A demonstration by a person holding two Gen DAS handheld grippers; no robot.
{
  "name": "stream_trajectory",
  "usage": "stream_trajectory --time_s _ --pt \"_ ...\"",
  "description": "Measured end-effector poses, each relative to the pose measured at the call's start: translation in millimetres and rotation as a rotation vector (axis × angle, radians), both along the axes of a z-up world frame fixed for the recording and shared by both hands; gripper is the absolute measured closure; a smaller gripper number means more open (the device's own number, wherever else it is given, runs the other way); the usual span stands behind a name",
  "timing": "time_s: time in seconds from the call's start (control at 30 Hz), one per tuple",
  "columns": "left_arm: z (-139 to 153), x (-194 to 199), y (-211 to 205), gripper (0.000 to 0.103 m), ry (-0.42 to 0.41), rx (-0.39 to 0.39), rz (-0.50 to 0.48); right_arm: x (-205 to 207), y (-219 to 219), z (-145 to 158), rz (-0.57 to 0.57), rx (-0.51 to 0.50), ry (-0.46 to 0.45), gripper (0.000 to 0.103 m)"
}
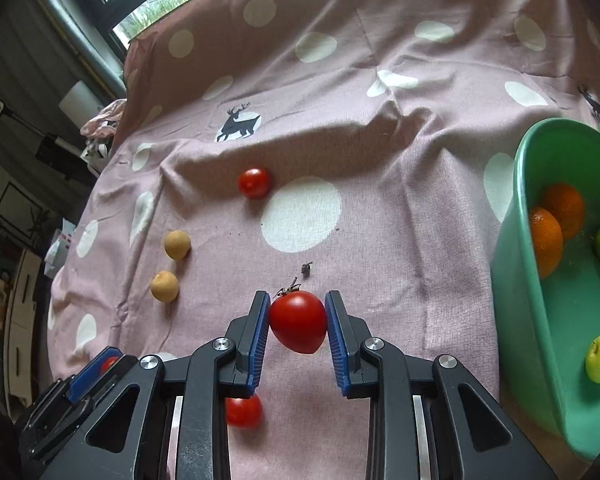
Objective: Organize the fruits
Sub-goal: 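Carry both held red tomatoes over the green bowl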
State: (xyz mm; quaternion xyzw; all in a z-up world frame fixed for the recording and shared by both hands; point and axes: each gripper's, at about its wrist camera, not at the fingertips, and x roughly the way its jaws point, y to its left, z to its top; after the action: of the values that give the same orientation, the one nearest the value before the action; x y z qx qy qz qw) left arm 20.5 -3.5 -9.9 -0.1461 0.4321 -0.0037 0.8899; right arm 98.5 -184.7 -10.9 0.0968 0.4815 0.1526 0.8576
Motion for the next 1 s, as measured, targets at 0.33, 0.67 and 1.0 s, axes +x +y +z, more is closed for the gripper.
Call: stream_trajectory --time_s 0.33,0.67,1.0 --pt "31 -14 -20 0.076 -0.112 0.022 -0.056 -12 -26 29 -0.045 0.070 -0.083 0.074" --pt "72 -2 -79 0.076 -0.216 0.050 -0.162 -29 -89 60 -0.174 0.170 -0.178 0.074" --pt "86 22 -168 0.076 -0.246 0.054 -0.338 -47 -177 66 -0.393 0.193 -0.220 0.074"
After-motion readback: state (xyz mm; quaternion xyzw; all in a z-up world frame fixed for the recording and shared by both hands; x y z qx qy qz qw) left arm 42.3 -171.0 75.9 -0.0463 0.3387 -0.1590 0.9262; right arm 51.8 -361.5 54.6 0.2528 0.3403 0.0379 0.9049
